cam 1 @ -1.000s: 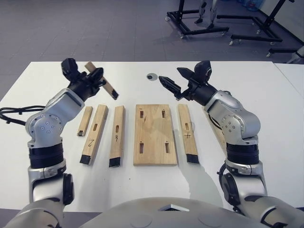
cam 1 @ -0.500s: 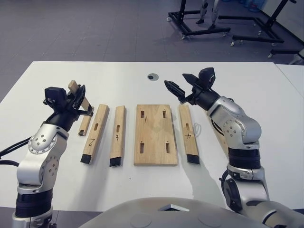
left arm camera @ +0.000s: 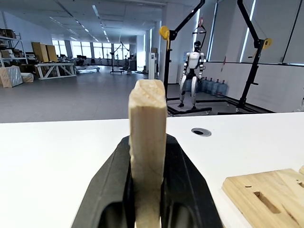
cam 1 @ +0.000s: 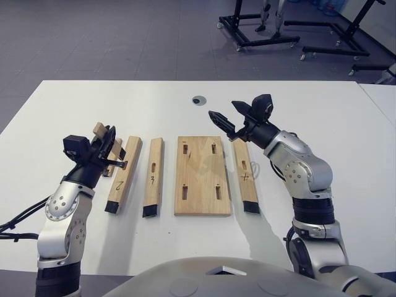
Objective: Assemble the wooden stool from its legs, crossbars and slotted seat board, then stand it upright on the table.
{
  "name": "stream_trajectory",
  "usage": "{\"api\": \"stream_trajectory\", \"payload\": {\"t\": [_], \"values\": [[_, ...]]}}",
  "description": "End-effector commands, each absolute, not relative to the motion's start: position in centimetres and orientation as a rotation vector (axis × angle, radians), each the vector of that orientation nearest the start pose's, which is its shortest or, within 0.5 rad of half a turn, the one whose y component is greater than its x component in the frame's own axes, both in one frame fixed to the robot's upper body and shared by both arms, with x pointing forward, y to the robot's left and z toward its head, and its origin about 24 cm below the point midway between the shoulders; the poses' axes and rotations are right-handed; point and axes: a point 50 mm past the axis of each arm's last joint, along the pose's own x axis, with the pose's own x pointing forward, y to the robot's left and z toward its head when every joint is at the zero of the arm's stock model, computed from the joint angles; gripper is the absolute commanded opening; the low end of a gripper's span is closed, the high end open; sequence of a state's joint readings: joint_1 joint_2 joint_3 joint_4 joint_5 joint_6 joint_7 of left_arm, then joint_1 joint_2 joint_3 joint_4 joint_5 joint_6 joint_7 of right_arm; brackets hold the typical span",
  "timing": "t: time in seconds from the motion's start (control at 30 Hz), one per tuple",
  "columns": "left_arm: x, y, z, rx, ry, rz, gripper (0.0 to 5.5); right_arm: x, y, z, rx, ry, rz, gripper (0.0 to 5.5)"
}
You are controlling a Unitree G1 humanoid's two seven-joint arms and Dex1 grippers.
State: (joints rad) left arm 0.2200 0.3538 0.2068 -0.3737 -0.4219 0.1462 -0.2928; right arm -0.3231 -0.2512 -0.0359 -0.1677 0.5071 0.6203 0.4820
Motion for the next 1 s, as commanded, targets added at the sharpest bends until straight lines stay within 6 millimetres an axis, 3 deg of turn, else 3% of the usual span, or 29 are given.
{"api": "stream_trajectory", "payload": {"t": [0.03,1.0], "values": [[20.3,22.6,8.8,-0.006,-0.066,-0.175,0.39,29.3,-13.6,12.5,0.203,0.092,0.712,5.4],[19.8,22.5,6.3,0.034,-0.006,-0.132,0.39,28.8,-13.4,12.1,0.21,0.103,0.706,5.4]]}}
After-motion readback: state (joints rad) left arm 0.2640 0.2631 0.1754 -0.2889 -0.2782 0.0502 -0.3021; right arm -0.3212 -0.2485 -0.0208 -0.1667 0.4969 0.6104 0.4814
